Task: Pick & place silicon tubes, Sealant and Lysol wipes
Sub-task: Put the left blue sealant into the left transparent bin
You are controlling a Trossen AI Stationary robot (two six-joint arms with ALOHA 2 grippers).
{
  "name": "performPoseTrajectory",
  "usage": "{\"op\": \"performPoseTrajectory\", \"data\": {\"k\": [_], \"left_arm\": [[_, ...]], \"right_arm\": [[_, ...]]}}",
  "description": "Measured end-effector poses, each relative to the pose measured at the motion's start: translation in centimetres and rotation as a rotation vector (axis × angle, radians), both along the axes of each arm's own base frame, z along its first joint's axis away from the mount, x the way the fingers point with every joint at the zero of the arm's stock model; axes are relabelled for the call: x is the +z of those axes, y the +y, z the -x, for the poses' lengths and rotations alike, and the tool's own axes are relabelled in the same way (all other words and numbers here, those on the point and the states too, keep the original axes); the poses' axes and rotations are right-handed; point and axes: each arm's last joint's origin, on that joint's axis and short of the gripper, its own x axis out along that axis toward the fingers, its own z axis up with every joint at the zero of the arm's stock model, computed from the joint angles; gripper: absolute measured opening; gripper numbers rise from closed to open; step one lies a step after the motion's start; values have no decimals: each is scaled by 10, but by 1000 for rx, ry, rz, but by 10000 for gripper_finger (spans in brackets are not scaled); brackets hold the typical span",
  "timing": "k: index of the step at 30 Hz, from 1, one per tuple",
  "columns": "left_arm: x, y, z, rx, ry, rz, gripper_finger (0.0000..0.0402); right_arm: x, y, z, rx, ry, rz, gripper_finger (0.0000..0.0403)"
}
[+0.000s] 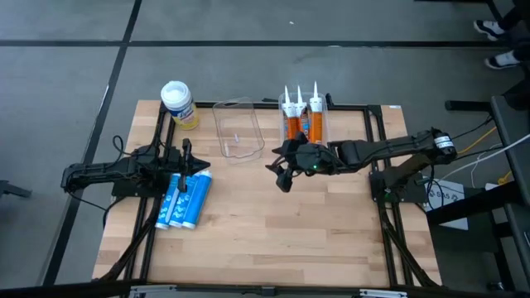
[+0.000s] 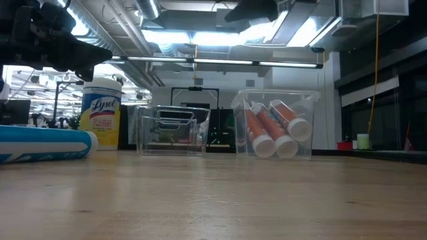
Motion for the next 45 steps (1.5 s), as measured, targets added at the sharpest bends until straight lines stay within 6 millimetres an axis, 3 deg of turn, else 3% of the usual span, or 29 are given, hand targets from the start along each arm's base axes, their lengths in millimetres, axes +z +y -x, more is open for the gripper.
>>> {"op": "performPoseTrajectory", "data": {"k": [10, 21, 37, 45], "left_arm": [[0, 0, 0, 0, 0, 0, 14], [0, 0, 0, 0, 0, 0, 12], [0, 0, 0, -3, 0, 0, 14], [0, 0, 0, -7, 0, 0, 11]], "right_arm": [[0, 6, 0, 93, 7, 12, 268], [-36, 9, 1, 170, -178, -33, 268], [-96, 1, 41, 211, -407, -92, 268], [-113, -13, 67, 182, -382, -100, 268]]}}
